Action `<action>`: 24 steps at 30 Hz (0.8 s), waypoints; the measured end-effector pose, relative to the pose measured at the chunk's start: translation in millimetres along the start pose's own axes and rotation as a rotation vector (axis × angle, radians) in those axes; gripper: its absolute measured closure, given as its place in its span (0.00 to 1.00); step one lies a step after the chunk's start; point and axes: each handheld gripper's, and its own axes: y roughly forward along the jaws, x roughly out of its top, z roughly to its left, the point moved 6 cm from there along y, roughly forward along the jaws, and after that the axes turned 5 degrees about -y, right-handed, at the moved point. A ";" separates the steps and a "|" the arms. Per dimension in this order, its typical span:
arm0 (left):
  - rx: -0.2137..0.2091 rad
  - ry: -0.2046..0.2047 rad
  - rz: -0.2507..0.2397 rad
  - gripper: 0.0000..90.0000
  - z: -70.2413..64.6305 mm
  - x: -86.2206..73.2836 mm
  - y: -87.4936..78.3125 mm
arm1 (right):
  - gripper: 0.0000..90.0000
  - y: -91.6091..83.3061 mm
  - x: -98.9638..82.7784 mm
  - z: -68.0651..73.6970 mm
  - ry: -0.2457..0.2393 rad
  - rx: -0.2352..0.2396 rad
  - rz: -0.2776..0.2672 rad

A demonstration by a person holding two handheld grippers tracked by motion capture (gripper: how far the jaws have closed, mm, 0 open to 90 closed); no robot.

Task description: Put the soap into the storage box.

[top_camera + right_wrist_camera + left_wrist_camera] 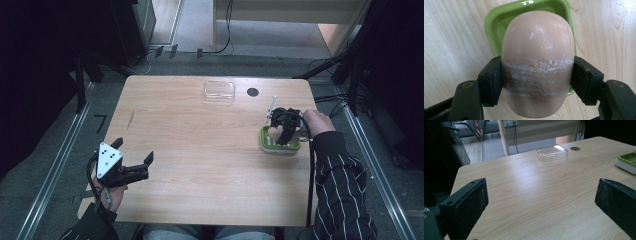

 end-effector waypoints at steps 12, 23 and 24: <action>0.007 -0.003 0.004 0.00 2.3 -1.7 -3.0 | 0.37 11.0 -1.1 -6.0 0.012 0.011 0.012; 0.018 -0.006 0.003 0.00 4.4 -2.9 -6.2 | 0.37 20.1 0.3 -8.0 0.021 0.024 0.029; 0.019 -0.007 0.005 0.00 4.8 -3.1 -6.7 | 0.37 21.2 0.1 -8.7 0.020 0.024 0.032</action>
